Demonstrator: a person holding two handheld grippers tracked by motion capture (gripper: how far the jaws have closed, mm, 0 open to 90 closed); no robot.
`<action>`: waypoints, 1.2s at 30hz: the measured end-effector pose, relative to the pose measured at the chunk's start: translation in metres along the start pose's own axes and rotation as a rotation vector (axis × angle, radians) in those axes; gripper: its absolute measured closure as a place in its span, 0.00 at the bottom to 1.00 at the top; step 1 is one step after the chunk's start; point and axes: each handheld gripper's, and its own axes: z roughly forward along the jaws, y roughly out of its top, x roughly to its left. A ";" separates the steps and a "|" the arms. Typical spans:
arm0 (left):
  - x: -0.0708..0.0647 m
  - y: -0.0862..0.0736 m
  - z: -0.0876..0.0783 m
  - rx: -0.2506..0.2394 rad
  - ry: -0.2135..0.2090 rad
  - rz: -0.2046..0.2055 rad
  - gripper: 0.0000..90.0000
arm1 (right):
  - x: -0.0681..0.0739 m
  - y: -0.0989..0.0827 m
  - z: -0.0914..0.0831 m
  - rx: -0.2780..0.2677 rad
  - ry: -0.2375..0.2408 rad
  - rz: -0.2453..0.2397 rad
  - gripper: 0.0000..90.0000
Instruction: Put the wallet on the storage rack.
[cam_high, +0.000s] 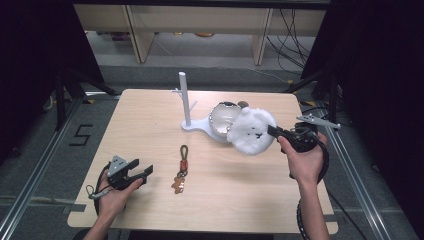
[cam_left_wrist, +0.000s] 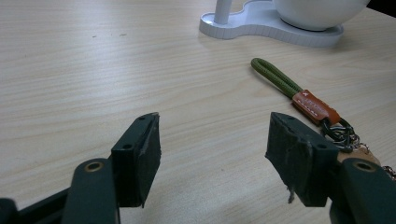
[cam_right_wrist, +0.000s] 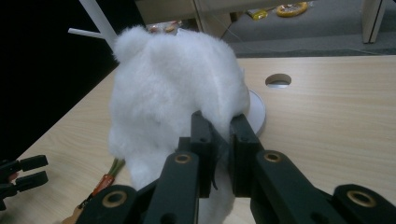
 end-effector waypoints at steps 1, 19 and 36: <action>0.000 0.000 0.000 0.000 0.000 0.000 0.38 | 0.001 0.001 0.000 0.008 -0.006 0.006 0.93; 0.000 0.000 0.000 -0.002 0.000 -0.002 0.38 | 0.001 0.009 0.021 -0.022 -0.016 0.001 0.93; 0.000 0.000 0.000 -0.003 0.000 0.000 0.38 | -0.001 0.015 0.036 -0.023 -0.030 0.022 0.93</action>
